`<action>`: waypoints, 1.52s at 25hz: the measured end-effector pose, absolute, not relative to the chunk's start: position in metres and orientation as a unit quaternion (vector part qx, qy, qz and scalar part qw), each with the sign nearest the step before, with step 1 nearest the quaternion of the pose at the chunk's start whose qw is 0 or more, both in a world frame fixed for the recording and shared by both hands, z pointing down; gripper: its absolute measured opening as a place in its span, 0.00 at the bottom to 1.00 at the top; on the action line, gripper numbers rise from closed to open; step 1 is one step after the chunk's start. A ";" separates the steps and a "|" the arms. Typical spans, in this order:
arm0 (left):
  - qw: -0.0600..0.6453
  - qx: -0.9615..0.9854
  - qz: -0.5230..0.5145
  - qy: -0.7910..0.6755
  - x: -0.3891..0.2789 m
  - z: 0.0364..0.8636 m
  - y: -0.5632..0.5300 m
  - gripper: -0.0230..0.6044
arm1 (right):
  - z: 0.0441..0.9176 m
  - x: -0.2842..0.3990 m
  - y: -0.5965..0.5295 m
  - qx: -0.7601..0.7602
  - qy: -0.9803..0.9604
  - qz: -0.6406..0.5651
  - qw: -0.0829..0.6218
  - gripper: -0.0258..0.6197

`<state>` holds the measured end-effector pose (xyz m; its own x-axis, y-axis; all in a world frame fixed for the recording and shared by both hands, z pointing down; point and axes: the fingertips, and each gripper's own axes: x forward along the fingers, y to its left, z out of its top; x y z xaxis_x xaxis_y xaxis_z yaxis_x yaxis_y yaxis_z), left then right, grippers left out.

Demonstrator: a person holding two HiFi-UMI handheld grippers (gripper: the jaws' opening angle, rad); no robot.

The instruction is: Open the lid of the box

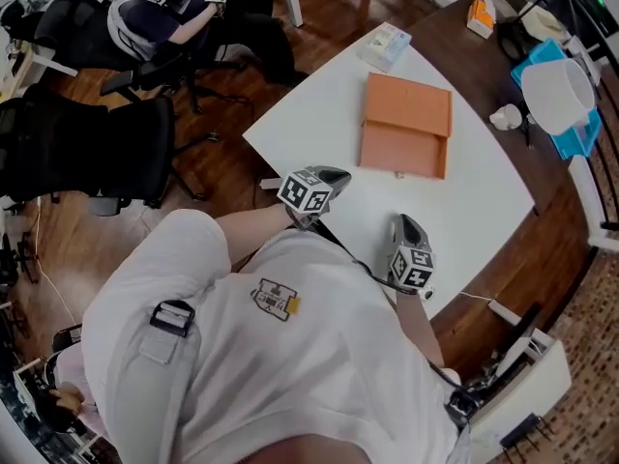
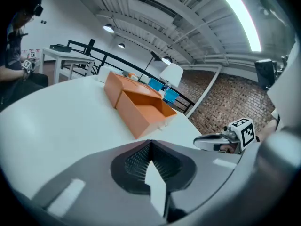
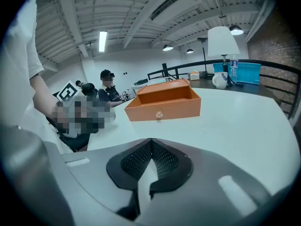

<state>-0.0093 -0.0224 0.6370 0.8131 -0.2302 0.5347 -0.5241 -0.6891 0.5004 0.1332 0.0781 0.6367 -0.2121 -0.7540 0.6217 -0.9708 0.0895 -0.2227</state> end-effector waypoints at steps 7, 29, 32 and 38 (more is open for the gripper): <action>0.332 0.894 0.233 -0.188 0.008 0.647 -0.009 0.04 | 0.638 0.137 0.081 0.610 -0.709 0.310 0.171 0.04; 0.328 0.901 0.230 -0.169 0.012 0.645 -0.006 0.04 | 0.627 0.146 0.084 0.639 -0.691 0.300 0.156 0.04; 0.328 0.901 0.230 -0.168 0.013 0.645 -0.005 0.04 | 0.625 0.145 0.084 0.639 -0.693 0.293 0.160 0.04; 0.327 0.902 0.232 -0.163 0.013 0.647 -0.006 0.04 | 0.628 0.145 0.083 0.643 -0.690 0.293 0.158 0.04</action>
<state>0.0133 -0.0056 0.6465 0.8394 -0.1432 0.5244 -0.4459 -0.7331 0.5135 0.1454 0.0826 0.6276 -0.1243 -0.7946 0.5943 -0.9796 0.0032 -0.2007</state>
